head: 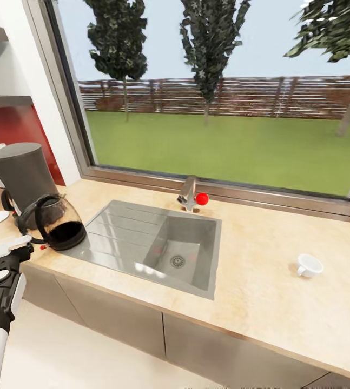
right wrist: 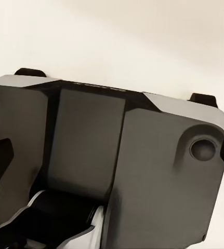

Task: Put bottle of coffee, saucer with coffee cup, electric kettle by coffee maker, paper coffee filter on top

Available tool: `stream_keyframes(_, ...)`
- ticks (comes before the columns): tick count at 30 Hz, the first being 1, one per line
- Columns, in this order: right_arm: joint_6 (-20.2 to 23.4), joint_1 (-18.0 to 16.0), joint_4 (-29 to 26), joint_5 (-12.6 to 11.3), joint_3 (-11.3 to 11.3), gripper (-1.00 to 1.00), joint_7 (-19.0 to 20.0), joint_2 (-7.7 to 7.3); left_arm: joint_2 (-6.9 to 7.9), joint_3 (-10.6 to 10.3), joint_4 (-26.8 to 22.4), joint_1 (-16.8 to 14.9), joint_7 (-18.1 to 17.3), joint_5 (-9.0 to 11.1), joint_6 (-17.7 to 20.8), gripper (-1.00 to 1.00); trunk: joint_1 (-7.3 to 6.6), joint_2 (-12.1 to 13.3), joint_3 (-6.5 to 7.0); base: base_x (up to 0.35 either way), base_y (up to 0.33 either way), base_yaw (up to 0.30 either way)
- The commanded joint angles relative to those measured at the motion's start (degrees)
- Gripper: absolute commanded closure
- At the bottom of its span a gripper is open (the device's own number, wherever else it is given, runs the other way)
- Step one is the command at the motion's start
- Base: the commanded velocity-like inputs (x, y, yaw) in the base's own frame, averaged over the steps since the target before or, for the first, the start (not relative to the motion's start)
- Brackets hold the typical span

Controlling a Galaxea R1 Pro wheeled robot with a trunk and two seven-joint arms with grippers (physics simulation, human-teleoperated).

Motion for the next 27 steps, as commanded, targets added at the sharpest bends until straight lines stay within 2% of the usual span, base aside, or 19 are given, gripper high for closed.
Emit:
stream_keyframes(1,-0.08,-0.06,0.07,-0.6,0.46,-1.0,0.16,-0.45,0.03,0.2,-0.73,2.88,-0.09,-0.26,-0.35,-1.0,0.02,-0.12,-0.12,-0.035,-0.021,0.0)
stream_keyframes(4,-0.14,-0.06,0.07,-0.6,0.48,-1.0,0.15,-0.82,0.06,0.45,-0.48,4.92,-0.12,0.11,-2.97,-1.0,0.02,-0.12,-0.12,-0.019,-0.012,0.0)
stream_keyframes(7,-0.2,-0.06,0.07,-0.6,0.46,-1.0,0.15,-0.94,0.11,0.64,-0.37,8.25,-0.14,2.06,-6.36,-1.0,0.02,-0.12,-0.12,-0.005,-0.003,0.0)
stream_keyframes(8,-0.22,-0.06,0.07,-0.6,0.47,-1.0,0.15,-0.97,0.16,0.73,-0.63,10.64,-0.14,4.27,-8.48,-1.0,0.02,-0.12,-0.12,-0.002,-0.001,0.0)
stream_keyframes(9,-0.24,-0.06,0.07,-0.6,0.48,-1.0,0.15,-0.99,0.34,1.31,-0.88,14.64,-0.2,9.32,-11.23,-1.0,0.02,-0.12,-0.12,0.0,0.0,0.0)
stream_keyframes(12,-0.25,-0.06,0.07,-0.55,0.49,-1.0,0.15,-0.99,0.62,1.86,-0.99,19.37,-1.18,14.55,-12.59,-1.0,0.02,-0.12,-0.12,0.0,0.0,0.0)
stream_keyframes(13,-0.25,-0.06,0.07,-0.54,0.51,-1.0,0.15,-0.99,0.65,2.15,-0.99,20.57,-1.57,15.38,-12.76,-1.0,0.02,-0.12,-0.12,0.0,0.0,0.0)
stream_keyframes(17,-0.25,-0.06,0.07,-0.52,0.53,-1.0,0.15,-1.0,0.68,4.63,-1.0,23.64,-2.31,16.71,-12.99,-1.0,0.02,-0.12,-0.12,0.0,0.0,0.0)
stream_keyframes(21,-0.25,-0.06,0.07,-0.52,0.54,-1.0,0.15,-1.0,0.63,10.6,-0.68,26.99,-7.33,17.12,-13.06,-1.0,0.02,-0.12,-0.12,0.0,0.0,0.0)
stream_keyframes(22,-0.25,-0.01,0.07,-0.5,0.54,-1.0,0.15,-1.0,0.55,14.01,-0.4,27.74,-10.63,16.97,-13.04,-1.0,0.02,-0.12,-0.12,0.0,0.0,0.0)
stream_keyframes(24,-0.28,0.16,0.07,-0.51,0.54,-1.0,0.15,-1.0,0.33,18.25,0.45,28.72,-15.09,16.67,-13.0,-1.0,0.02,-0.12,-0.12,0.0,0.0,0.0)
stream_keyframes(26,-0.3,0.24,0.07,-0.51,0.54,-1.0,0.15,-1.0,0.27,20.08,2.57,30.5,-17.83,16.49,-13.03,-1.0,0.02,-0.12,-0.12,0.0,0.0,0.0)
stream_keyframes(27,-0.31,0.25,0.07,-0.51,0.54,-1.0,0.15,-1.0,0.25,20.32,3.21,30.95,-18.25,16.45,-13.04,-1.0,0.02,-0.12,-0.12,0.0,0.0,0.0)
